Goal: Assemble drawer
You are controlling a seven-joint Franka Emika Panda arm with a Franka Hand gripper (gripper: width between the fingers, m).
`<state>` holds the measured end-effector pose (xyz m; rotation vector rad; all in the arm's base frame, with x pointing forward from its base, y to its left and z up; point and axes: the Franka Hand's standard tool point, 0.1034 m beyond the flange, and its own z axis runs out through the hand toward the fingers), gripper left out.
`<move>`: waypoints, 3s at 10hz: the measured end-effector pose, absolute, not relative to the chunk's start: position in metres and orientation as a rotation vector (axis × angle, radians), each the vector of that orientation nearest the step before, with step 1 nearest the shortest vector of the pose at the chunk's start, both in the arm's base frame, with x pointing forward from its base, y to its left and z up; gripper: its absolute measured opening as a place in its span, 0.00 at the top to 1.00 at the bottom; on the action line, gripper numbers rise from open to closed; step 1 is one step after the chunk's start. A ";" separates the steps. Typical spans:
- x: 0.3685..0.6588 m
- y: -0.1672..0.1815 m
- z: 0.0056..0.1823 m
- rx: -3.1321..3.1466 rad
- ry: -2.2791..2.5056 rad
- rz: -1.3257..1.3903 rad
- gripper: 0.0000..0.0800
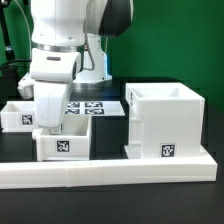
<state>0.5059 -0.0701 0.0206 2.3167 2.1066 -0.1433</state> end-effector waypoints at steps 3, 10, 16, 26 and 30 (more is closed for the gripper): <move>0.523 -0.041 0.024 2.329 2.088 -0.099 0.95; 0.529 -0.028 0.016 2.315 2.064 -0.037 0.95; 0.530 -0.018 0.014 2.279 2.101 -0.047 0.95; 0.544 -0.002 0.010 2.262 2.128 -0.108 0.95; 0.544 -0.003 0.009 2.266 2.113 -0.104 0.95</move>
Offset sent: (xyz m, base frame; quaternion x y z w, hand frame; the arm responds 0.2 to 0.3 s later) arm 0.0000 0.0000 0.0000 -0.0650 0.0000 0.0000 0.9979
